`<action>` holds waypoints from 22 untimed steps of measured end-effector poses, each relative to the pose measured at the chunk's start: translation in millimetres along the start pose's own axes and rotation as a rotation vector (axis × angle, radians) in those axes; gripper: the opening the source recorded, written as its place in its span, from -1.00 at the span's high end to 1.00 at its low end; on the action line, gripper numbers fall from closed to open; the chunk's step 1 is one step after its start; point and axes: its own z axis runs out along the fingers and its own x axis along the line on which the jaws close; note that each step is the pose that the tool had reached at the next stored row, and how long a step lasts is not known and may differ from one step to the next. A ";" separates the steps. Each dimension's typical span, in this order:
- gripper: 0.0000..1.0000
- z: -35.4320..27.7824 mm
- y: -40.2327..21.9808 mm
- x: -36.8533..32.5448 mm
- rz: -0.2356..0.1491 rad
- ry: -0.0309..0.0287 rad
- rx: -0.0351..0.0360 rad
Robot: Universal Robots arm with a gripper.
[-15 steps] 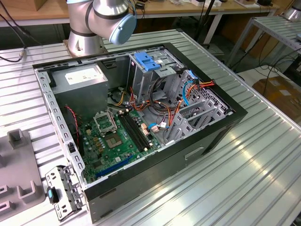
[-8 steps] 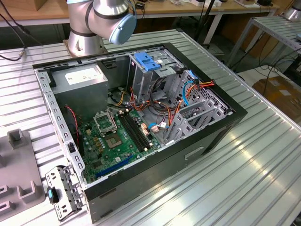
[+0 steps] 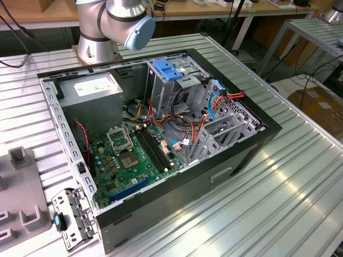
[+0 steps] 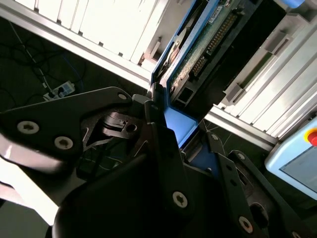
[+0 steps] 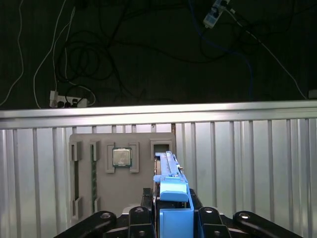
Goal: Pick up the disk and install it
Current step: 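Pick up the disk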
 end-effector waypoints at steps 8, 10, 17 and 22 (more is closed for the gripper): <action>0.26 -5.9 0.0 0.0 0.000 0.0000 -0.0005; 0.26 -7.4 0.0 -0.1 0.000 0.0000 -0.0006; 0.26 -15.2 0.0 -0.1 0.000 0.0001 -0.0013; 0.26 -23.5 0.0 -0.1 0.000 0.0001 -0.0023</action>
